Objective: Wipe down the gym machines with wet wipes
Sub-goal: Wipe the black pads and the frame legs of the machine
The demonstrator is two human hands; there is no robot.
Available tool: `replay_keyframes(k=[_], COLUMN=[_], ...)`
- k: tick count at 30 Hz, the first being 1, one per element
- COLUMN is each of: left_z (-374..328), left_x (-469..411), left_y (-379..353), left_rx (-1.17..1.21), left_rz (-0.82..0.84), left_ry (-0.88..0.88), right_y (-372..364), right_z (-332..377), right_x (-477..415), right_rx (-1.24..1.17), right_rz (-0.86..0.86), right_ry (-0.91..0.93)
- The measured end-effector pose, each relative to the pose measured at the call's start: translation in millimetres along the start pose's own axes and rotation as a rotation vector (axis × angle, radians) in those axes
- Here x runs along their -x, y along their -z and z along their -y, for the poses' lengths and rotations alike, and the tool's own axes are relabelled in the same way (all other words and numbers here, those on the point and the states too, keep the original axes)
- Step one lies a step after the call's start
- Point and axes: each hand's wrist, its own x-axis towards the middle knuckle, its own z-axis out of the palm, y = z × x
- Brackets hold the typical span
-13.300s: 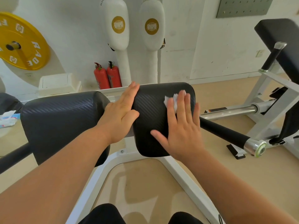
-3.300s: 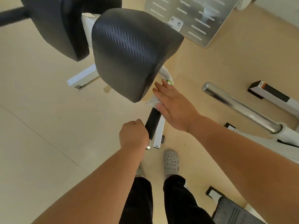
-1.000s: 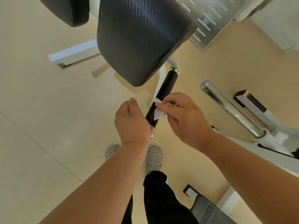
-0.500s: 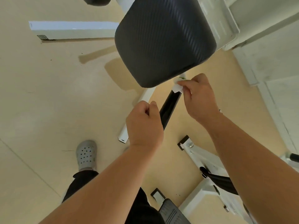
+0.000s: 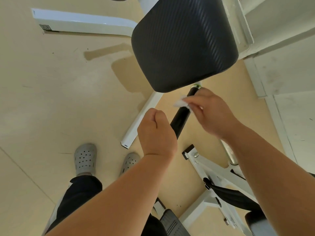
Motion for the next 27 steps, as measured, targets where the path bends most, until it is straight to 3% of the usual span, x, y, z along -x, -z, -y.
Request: replay_keyframes(k=[6,11,20,27], left_z=[0,2,5,7], left_x=[0,0,-1,-2], left_y=[1,1,0,1], left_rx=[0.009,-0.006,0.019,0.017], left_rz=[0.021,0.013,0.013,0.014], left_ry=[-0.021,-0.050,-0.082,-0.117], right_y=[-15,-13,-4,19], right_z=[-23,3,24,22], right_x=[-22,-1,17,16], right_rx=[-0.021,-0.133,-0.249,-0.346], right_rz=[-0.057,-0.093,0.090,0.321], right_ry=[-0.290,-0.150,0.120,0.039])
